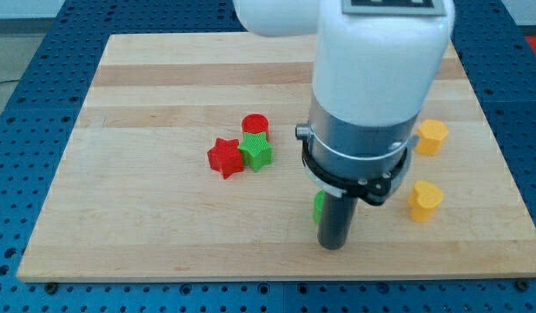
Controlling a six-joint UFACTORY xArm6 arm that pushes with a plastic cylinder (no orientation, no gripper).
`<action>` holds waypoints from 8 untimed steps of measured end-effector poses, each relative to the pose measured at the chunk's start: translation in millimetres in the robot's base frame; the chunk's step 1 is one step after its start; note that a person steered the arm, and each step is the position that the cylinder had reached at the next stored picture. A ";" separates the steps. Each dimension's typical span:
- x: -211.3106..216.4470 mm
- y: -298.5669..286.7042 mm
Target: Point your arm to the bottom left of the green circle
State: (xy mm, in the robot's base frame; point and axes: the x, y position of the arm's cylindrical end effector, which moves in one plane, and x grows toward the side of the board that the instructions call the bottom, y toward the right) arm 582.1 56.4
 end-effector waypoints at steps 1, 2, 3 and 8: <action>-9.7 -0.2; -11.0 -16.4; -11.5 -32.1; -11.9 -38.3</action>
